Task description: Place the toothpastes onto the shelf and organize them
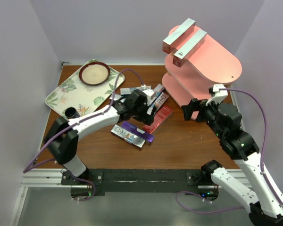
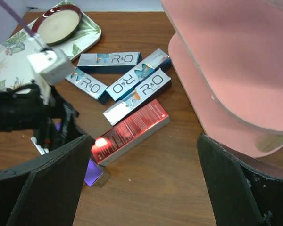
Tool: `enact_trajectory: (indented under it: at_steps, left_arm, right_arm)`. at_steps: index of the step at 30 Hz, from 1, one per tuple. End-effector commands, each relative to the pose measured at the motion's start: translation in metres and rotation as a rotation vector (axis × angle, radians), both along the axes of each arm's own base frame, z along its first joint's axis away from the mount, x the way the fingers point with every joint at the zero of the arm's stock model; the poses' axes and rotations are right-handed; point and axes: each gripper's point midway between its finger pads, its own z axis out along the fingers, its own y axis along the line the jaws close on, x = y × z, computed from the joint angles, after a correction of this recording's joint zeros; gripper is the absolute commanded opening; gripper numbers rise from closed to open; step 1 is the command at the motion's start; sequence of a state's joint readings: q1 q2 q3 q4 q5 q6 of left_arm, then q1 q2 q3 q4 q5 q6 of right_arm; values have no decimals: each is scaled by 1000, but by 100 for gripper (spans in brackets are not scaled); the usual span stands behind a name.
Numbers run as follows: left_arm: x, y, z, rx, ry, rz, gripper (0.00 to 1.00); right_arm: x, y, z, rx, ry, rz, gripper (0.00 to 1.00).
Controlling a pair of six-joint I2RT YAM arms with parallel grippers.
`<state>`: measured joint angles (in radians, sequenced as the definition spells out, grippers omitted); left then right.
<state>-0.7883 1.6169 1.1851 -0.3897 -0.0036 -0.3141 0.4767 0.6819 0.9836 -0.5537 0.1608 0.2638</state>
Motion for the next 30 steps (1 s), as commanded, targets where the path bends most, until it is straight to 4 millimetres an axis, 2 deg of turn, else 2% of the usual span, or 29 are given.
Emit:
enact_trajectory:
  at_steps: [1, 3, 4, 7, 15, 21, 30]
  left_arm:
    - [-5, -31, -4, 97, -14, -32, 100]
    - [-6, -38, -9, 139, -20, -45, 100]
    - [-9, -36, -24, 185, 6, -45, 100]
    - [-9, -33, -42, 256, 11, -32, 100]
    - [-13, -37, -70, 339, 15, -35, 100]
    - [-3, -41, -79, 360, -6, -7, 97]
    - [0, -60, -87, 337, 0, -21, 81]
  right_arm:
    - [-1, 2, 7, 17, -45, 17, 98]
    - [-2, 1, 6, 14, -44, 16, 99]
    - [-3, 0, 8, 17, -50, 16, 99]
    - [-4, 1, 7, 16, -48, 23, 99]
    - [-3, 5, 4, 26, -35, 36, 99]
    - [-7, 6, 10, 38, -53, 50, 99]
    - [-9, 1, 7, 22, -52, 31, 98]
